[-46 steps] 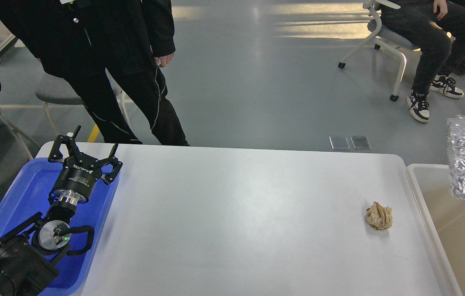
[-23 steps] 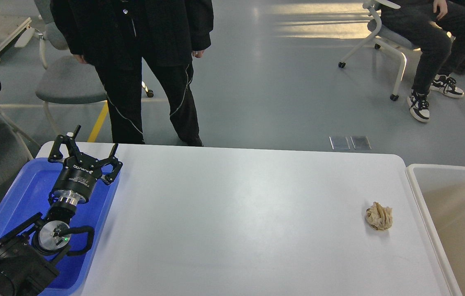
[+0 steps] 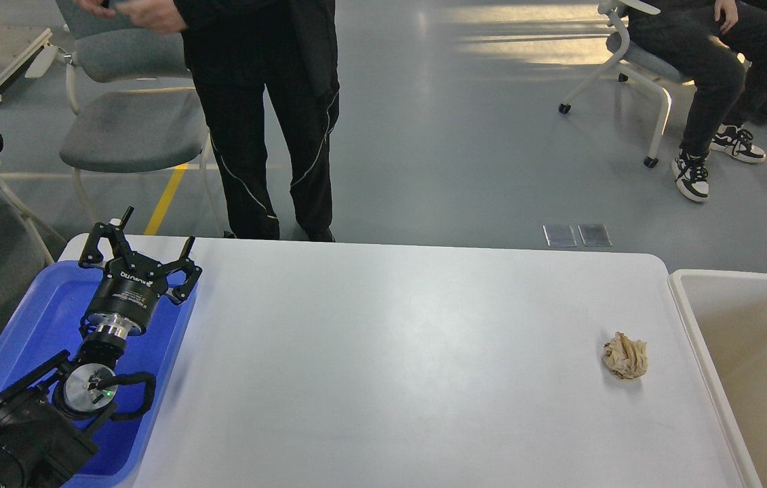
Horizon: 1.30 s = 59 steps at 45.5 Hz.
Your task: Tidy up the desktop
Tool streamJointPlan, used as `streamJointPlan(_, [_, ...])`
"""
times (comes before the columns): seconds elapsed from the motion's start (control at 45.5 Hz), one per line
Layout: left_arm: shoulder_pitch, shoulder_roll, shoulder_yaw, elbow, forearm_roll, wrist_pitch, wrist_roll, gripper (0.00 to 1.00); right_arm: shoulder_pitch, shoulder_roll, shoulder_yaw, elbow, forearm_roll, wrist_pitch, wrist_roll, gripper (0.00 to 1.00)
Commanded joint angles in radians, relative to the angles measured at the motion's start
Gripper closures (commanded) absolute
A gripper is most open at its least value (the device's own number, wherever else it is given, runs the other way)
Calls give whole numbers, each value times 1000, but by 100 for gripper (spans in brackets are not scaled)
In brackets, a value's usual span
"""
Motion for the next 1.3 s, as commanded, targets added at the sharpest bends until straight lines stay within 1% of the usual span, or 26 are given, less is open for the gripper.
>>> streamJointPlan(0.0, [0, 0, 0, 0, 0, -1, 0, 0, -10, 136, 4, -190, 72, -1, -8, 100])
streamJointPlan(0.176, [0, 0, 0, 0, 0, -1, 0, 0, 1, 246, 3, -333, 93, -1, -27, 100])
streamJointPlan(0.264, [0, 0, 0, 0, 0, 1, 0, 0, 4, 297, 4, -381, 94, -2, -34, 100])
streamJointPlan(0.329, [0, 0, 0, 0, 1, -1, 0, 0, 4, 326, 6, -396, 94, -18, -43, 100])
streamJointPlan(0.439, [0, 0, 0, 0, 0, -1, 0, 0, 7, 365, 8, -398, 99, -76, -60, 100])
streamJointPlan(0.549, [0, 0, 0, 0, 1, 1, 0, 0, 16, 385, 8, -398, 152, -124, -73, 100])
streamJointPlan(0.703, [0, 0, 0, 0, 1, -1, 0, 0, 26, 389, 8, -398, 175, -171, -74, 100])
streamJointPlan(0.791, [0, 0, 0, 0, 1, 1, 0, 0, 38, 392, 8, -398, 188, -182, -74, 100])
streamJointPlan(0.878, [0, 0, 0, 0, 0, -1, 0, 0, 44, 392, 9, -398, 189, -197, -85, 100])
streamJointPlan(1.076, [0, 0, 0, 0, 1, -1, 0, 0, 47, 392, 21, -398, 189, -203, -86, 100])
streamJointPlan(1.208, [0, 0, 0, 0, 0, -1, 0, 0, 47, 392, 21, -398, 189, -203, -102, 100])
streamJointPlan(1.23, [0, 0, 0, 0, 1, -1, 0, 0, 49, 392, 21, -398, 189, -203, -105, 96])
streamJointPlan(1.274, [0, 0, 0, 0, 0, -1, 0, 0, 47, 392, 21, -398, 189, -203, -108, 83])
